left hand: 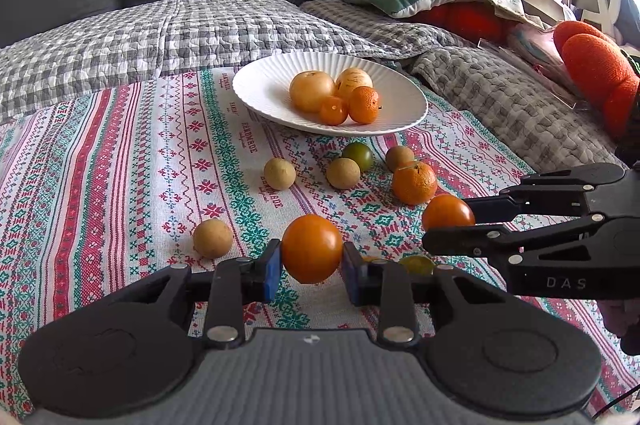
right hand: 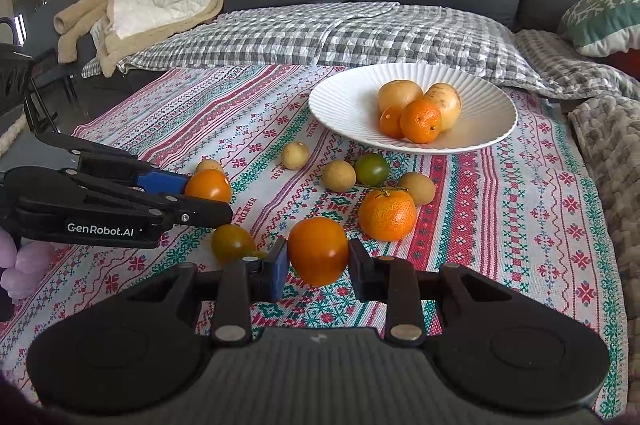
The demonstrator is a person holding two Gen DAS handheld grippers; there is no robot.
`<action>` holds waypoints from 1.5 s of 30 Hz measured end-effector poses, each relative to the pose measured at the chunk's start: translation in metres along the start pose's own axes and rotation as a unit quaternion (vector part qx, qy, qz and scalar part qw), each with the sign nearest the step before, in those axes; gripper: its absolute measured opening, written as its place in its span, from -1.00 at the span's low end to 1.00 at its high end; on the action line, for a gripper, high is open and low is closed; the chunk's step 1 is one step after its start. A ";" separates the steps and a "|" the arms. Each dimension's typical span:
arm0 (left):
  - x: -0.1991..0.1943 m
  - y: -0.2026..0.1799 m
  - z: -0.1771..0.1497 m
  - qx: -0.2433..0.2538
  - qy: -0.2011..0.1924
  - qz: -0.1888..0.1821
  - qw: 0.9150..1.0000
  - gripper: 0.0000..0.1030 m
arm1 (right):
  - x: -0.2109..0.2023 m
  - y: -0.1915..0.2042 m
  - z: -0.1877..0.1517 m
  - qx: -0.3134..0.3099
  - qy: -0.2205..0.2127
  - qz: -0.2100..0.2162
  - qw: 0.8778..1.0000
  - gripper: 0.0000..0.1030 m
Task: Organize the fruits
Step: 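Carry the orange tomato with the left tool while the right tool carries its tomato over the plate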
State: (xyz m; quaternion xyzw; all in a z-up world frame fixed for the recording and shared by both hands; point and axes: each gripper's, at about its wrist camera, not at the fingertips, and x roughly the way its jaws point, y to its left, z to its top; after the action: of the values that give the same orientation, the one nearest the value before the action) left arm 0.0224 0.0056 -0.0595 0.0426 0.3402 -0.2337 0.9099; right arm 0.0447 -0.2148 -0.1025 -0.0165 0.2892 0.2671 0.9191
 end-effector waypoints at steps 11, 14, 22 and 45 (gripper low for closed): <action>-0.010 -0.016 0.010 0.002 -0.007 -0.022 1.000 -0.59 | -0.018 -0.014 0.008 0.015 -0.024 -0.005 1.000 -0.45; -0.012 -0.020 0.014 -0.001 -0.008 -0.027 1.000 -0.59 | -0.023 -0.019 0.011 0.021 -0.032 -0.009 0.999 -0.45; -0.015 -0.035 0.031 0.006 -0.020 -0.035 0.999 -0.59 | -0.036 -0.032 0.021 0.037 -0.059 -0.015 0.997 -0.45; 0.060 -0.023 0.094 -0.006 -0.023 0.014 1.000 -0.59 | -0.008 -0.074 0.061 0.067 -0.083 -0.041 0.993 -0.45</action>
State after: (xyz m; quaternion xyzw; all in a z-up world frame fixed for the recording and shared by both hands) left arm 0.1078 -0.0610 -0.0240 0.0368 0.3196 -0.2198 0.9210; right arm 0.1082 -0.2709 -0.0572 0.0556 0.2288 0.2094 0.9491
